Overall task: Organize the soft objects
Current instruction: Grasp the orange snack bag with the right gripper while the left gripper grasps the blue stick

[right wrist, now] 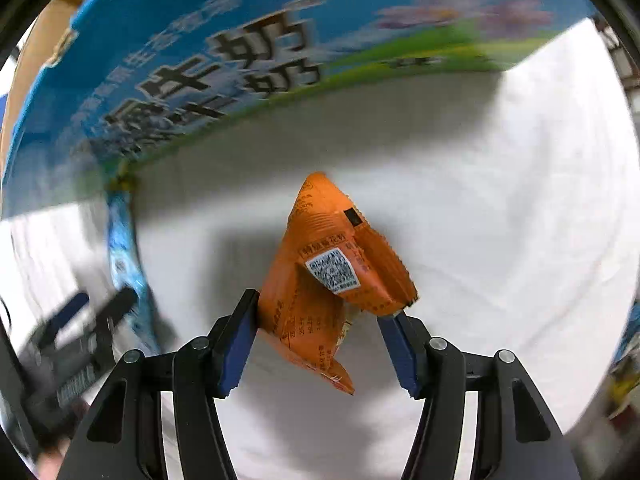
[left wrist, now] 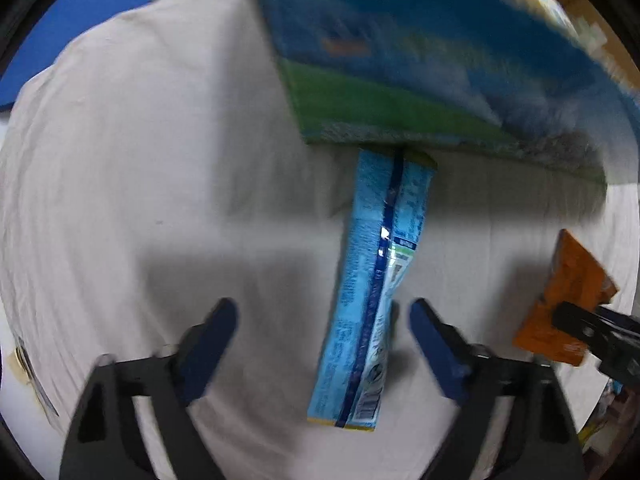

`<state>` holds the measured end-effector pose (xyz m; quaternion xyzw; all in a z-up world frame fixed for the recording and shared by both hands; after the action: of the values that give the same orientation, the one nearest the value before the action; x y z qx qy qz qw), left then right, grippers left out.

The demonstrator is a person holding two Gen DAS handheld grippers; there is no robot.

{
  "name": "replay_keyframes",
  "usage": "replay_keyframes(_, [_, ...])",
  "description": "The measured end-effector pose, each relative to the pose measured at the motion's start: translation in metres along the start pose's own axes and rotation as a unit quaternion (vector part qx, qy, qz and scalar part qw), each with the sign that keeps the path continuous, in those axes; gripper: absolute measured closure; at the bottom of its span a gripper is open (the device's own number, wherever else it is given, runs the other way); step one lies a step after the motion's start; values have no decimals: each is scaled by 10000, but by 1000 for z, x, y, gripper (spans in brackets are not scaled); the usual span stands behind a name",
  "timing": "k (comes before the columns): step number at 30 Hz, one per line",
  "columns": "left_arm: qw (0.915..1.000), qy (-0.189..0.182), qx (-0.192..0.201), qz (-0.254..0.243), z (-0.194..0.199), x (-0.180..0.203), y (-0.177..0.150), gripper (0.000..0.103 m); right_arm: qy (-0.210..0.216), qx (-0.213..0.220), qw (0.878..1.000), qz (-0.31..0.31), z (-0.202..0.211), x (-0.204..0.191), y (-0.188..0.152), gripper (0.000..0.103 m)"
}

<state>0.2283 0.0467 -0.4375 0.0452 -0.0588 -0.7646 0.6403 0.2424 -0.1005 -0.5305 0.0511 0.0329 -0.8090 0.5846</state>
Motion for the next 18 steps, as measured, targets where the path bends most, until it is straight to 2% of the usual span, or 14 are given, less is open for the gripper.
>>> replay_keyframes(1, [10000,12,-56,-34,-4,2,-2,35,-40,-5,10000,71,0,6,-4,40])
replay_keyframes(3, [10000,4,20,-70,-4,6,-2,42,-96,14,9999,108,2,11,-6,39])
replay_keyframes(4, [9999,4,9,-130,-3,9,-3,46,-67,10,9999,103,1,11,-6,35])
replay_keyframes(5, [9999,-13,2,-167,-3,12,-3,54,-22,7,10000,84,0,8,-6,29])
replay_keyframes(8, [9995,-7,-17,-300,3,25,-6,76,109,-145,9998,-48,-12,4,0,27])
replay_keyframes(12, [9997,-116,-64,-203,8,30,-23,83,-35,-269,9996,-41,-30,-2,-4,29])
replay_keyframes(14, [9996,-239,-88,-77,11,30,-34,86,-217,-191,9995,115,-32,-7,-6,44])
replay_keyframes(18, [9988,-432,-119,170,15,32,-59,88,-296,-165,9986,406,-30,-9,-17,53])
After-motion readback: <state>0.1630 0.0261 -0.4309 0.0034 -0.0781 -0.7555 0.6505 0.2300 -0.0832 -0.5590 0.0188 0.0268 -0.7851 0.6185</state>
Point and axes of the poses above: each gripper's, at about its wrist camera, not at the fingertips, and z roughly against the way its jaws point, x to its right, y to its top, the point moved 2 cm from there along -z, roughly the way its jaws point, and after that the axes turned 10 degrees about x, right-handed, at the moved point
